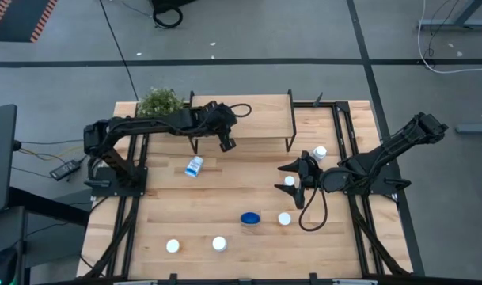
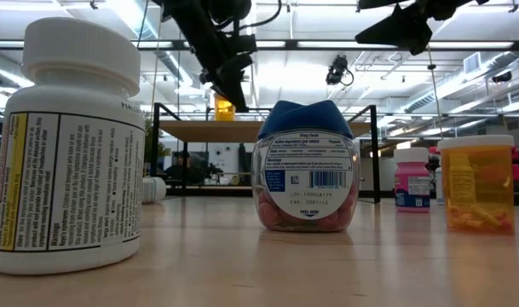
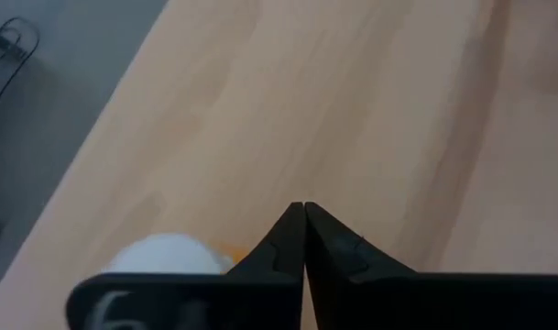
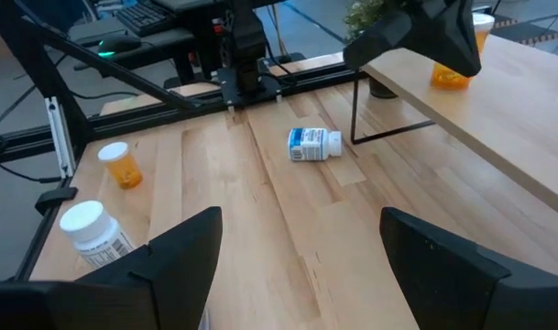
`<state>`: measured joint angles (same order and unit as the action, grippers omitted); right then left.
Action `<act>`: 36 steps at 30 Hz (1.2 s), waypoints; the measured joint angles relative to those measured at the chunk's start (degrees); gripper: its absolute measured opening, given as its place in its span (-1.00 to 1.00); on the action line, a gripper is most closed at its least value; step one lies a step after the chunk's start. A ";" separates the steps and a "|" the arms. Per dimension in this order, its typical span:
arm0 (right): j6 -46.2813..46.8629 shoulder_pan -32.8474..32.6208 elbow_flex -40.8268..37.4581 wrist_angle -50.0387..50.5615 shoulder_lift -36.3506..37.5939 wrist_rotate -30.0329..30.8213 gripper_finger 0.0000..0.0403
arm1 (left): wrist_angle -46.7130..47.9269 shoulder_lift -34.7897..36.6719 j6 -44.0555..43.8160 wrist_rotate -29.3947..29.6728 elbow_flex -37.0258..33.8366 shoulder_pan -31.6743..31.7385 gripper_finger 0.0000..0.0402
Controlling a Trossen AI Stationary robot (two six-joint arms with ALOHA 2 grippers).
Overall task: Pick and place medicine bottles onto shelf by color
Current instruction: Put the top orange pill bottle on the shelf
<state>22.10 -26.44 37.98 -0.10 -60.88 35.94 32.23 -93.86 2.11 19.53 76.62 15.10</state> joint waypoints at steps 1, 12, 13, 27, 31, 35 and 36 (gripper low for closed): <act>-0.01 0.00 0.00 0.00 0.00 0.00 0.51 | 0.34 0.00 -0.02 0.00 0.00 0.25 -0.95; 0.09 0.00 0.00 0.00 0.00 0.00 0.51 | 4.00 0.00 -0.26 1.35 -0.13 2.75 -0.97; 0.27 0.00 0.00 0.00 0.02 0.00 0.51 | 3.98 0.00 -0.26 1.40 -0.13 3.07 -0.98; 0.75 0.00 0.00 0.00 0.00 -0.02 0.51 | 2.42 0.00 -1.75 3.33 -0.17 7.66 -0.97; 0.82 0.00 0.00 0.00 0.01 -0.02 0.51 | 2.30 0.00 -1.98 3.41 -0.17 8.88 -0.94; 0.86 0.00 0.00 0.00 0.00 -0.38 0.51 | 2.68 -0.17 -3.13 3.50 -0.22 9.90 -0.98; 0.86 -0.02 0.00 0.00 0.00 -0.46 0.51 | 2.94 -0.17 -3.15 3.52 -0.22 10.06 -0.98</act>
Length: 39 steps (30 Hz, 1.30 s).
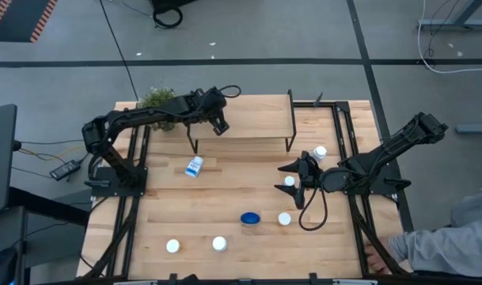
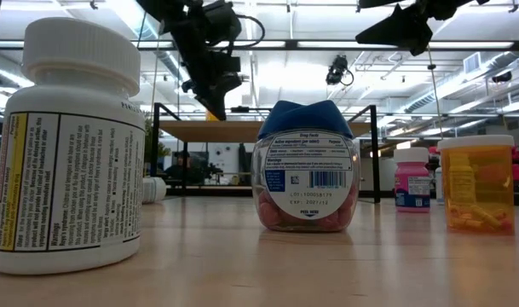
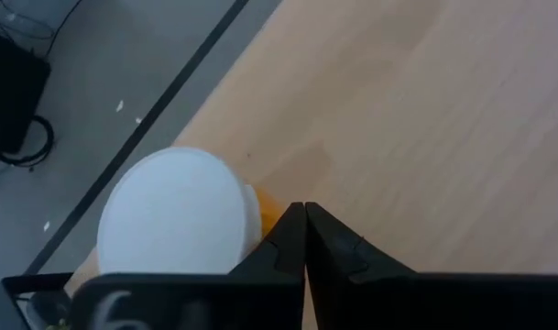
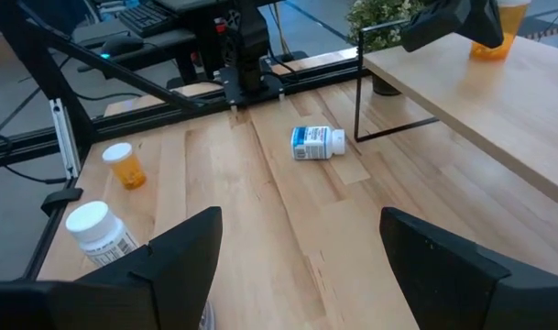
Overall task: Pick and place medicine bottles onto shelf by color
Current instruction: Put the top orange pill bottle on the shelf
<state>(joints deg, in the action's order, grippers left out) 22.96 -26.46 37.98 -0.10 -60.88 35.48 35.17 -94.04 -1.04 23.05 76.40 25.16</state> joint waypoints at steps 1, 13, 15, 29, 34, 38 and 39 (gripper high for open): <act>0.00 0.00 0.00 0.00 0.02 0.00 0.51 | 0.13 0.00 -0.06 -0.02 0.00 0.13 -0.98; -0.02 0.02 0.00 0.02 0.01 0.00 0.51 | 1.80 -0.04 -0.34 4.16 0.00 0.14 -0.97; -0.02 0.00 0.00 0.02 0.00 0.00 0.51 | 1.66 -0.04 -0.72 4.12 0.00 0.12 -0.95; -0.10 0.01 0.00 0.02 0.00 0.00 0.51 | -10.30 -1.17 6.67 0.90 0.00 -0.30 -0.93; 0.08 0.02 0.00 -0.02 0.00 0.00 0.51 | -9.53 -4.22 7.13 1.74 0.04 2.10 -0.94; 0.21 0.01 0.00 0.00 0.01 0.00 0.51 | -10.39 -5.92 6.96 1.30 0.32 2.44 -0.98; 0.22 0.00 0.00 0.00 0.00 0.00 0.51 | -9.94 -6.39 7.17 0.53 0.10 2.43 -0.98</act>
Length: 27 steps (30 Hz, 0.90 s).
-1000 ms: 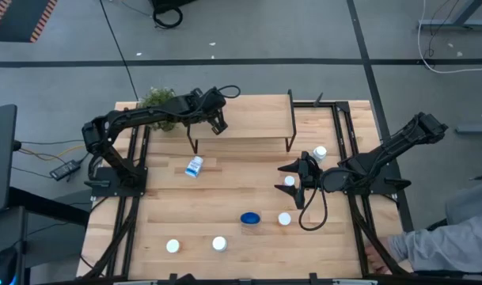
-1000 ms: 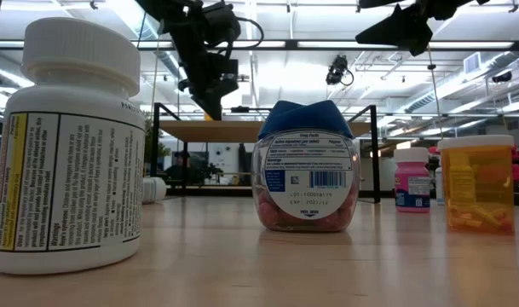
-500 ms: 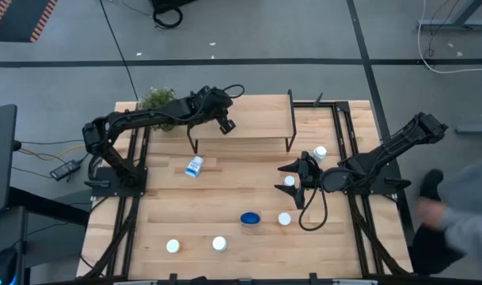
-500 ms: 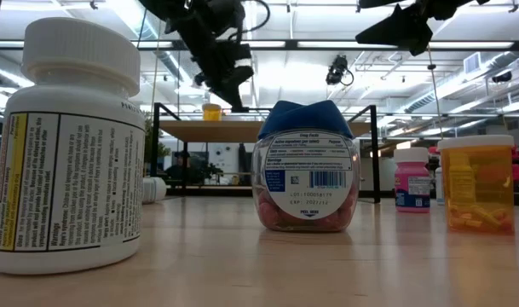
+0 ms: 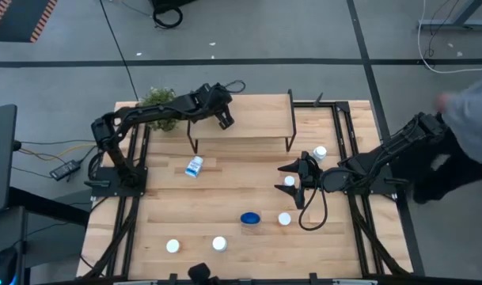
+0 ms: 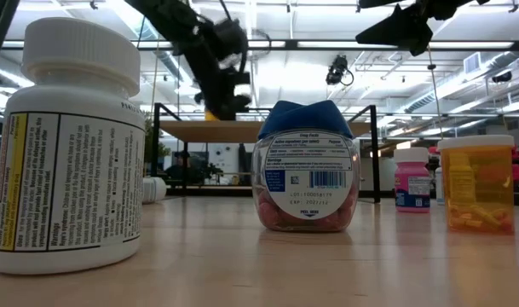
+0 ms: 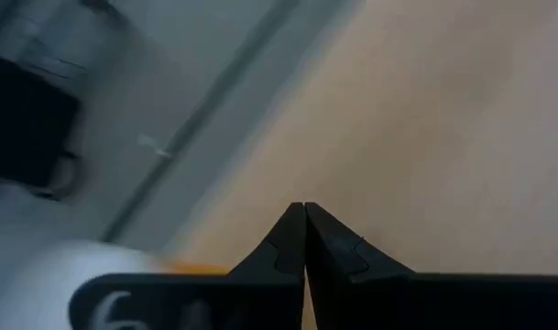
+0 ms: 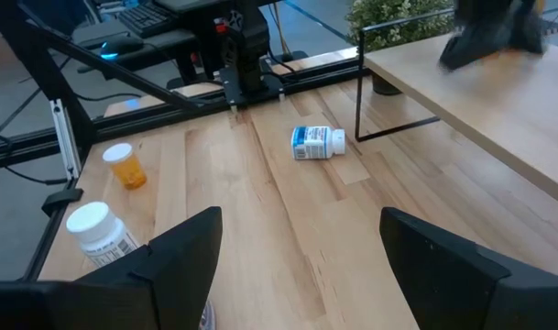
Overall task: Pick and place medicine bottles onto shelf by color
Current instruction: Put the top orange pill bottle on the shelf
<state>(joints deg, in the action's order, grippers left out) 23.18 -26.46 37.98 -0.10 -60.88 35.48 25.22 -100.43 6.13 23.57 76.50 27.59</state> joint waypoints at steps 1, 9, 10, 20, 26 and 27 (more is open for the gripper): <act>-0.02 0.00 -0.02 0.00 0.00 0.00 0.51 | -0.66 -0.14 0.04 0.70 -0.04 -0.12 -0.97; -0.20 0.00 -0.02 0.15 0.00 0.00 0.51 | -0.13 0.01 -0.04 0.41 -0.03 -0.11 -0.94; -0.22 0.00 -0.02 0.21 0.00 0.00 0.51 | -0.12 0.01 -0.11 0.45 -0.03 -0.18 -0.95; -0.68 0.02 -0.02 0.52 0.00 0.00 0.51 | 1.42 2.35 -0.94 0.77 0.38 -2.62 -0.92; -0.68 0.02 -0.02 0.56 0.02 0.00 0.51 | 1.08 2.74 -0.55 2.44 1.14 -4.07 -0.95; -0.68 0.02 -0.02 0.50 0.00 0.00 0.51 | 0.25 2.78 -0.48 2.70 1.88 -4.16 -0.96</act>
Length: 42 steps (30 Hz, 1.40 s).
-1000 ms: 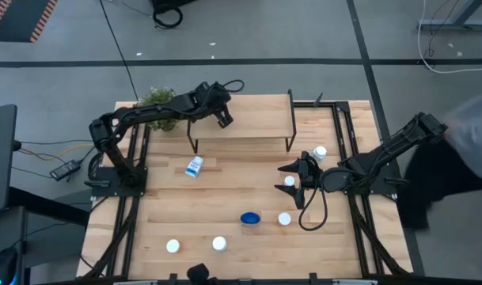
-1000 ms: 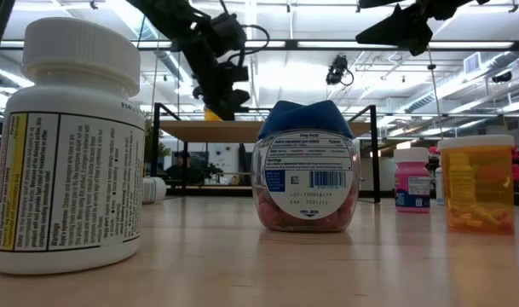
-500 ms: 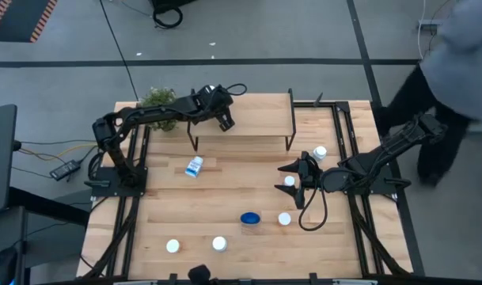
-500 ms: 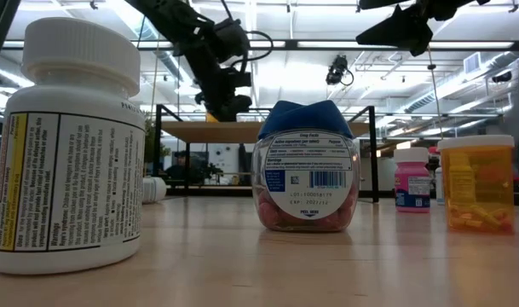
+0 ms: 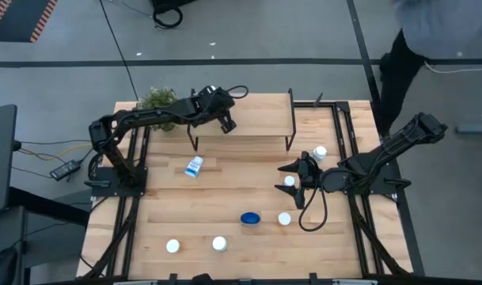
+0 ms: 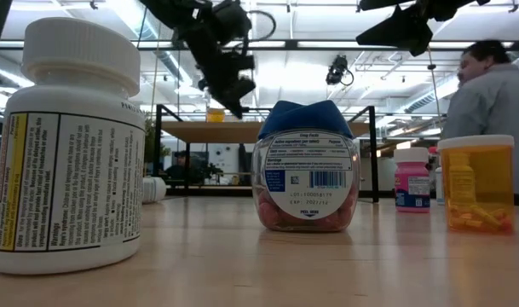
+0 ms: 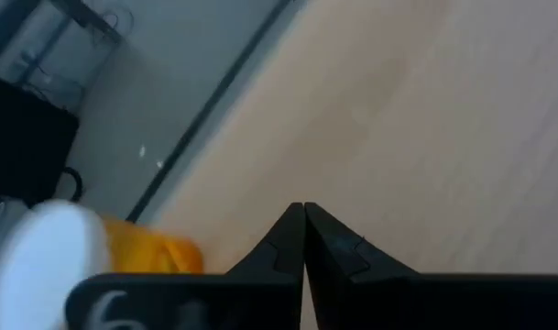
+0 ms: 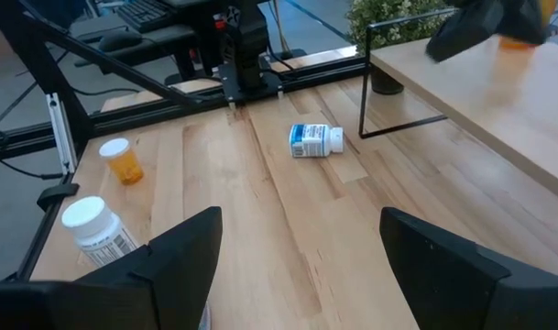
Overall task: Pick and place medicine bottles onto shelf by color
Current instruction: Put the top orange pill bottle on the shelf
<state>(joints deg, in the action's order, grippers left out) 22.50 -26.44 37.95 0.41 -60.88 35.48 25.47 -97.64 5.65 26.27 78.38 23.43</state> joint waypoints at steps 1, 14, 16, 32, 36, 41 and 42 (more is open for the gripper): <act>0.00 0.00 0.00 -0.01 0.00 0.00 0.51 | -1.04 0.04 0.02 0.06 0.90 -0.17 -0.97; 1.34 0.00 0.00 -0.17 0.00 -0.20 0.51 | 2.39 0.23 14.65 0.83 17.74 4.51 -0.98; 1.33 0.00 0.00 -0.24 0.00 -0.20 0.51 | 1.89 0.32 13.04 -1.78 18.09 5.80 -0.98; -1.07 0.00 0.00 -0.99 0.00 -0.66 0.51 | 0.32 -5.41 16.26 -10.50 17.16 11.11 -0.98; -1.82 0.00 0.00 -0.99 0.00 -0.66 0.51 | 1.44 -7.89 16.57 -9.86 17.08 11.02 -0.94; -3.04 0.00 0.00 -0.96 0.02 -0.66 0.51 | 4.78 -9.36 16.68 -3.55 17.08 10.78 -0.92; -3.20 0.00 0.00 -0.96 0.00 -0.64 0.51 | 5.61 -9.33 16.67 -2.90 17.08 10.76 -0.94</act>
<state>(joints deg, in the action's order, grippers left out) 19.31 -26.44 37.95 -0.56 -60.88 34.85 31.09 -106.98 22.32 23.37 95.46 34.20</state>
